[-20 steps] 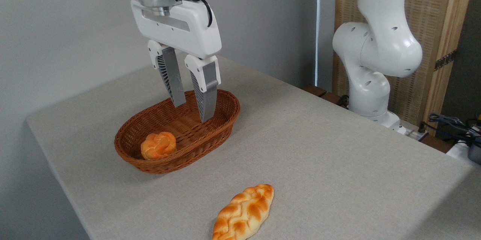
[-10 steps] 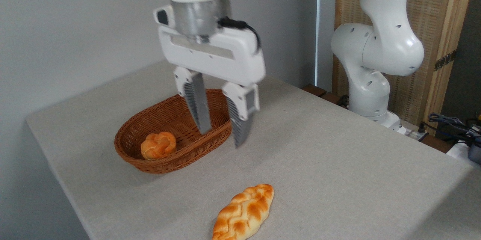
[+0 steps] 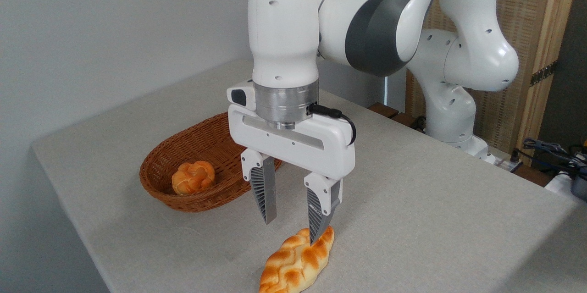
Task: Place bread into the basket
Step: 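Move the open gripper over the braided bread loaf, then lower the gripper and close it on the braided loaf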
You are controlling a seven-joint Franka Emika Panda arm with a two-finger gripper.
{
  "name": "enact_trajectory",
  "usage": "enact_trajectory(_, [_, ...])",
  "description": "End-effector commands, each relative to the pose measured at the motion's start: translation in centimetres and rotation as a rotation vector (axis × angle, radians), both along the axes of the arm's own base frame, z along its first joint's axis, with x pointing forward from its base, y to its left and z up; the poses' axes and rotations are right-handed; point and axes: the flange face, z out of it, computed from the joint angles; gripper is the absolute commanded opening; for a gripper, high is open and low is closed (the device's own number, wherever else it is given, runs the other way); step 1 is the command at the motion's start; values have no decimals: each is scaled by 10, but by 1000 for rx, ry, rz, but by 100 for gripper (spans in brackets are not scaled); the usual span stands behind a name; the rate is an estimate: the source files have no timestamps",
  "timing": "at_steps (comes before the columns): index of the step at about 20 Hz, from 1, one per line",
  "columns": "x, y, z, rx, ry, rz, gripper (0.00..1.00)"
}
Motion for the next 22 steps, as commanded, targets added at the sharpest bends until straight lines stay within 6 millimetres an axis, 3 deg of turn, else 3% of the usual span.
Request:
enact_trajectory(1, [-3, 0, -2, 7, -5, -3, 100])
enact_trajectory(6, [2, -2, -23, 13, 30, -32, 100])
enact_trajectory(22, [0, 1, -39, 35, 68, -114, 100])
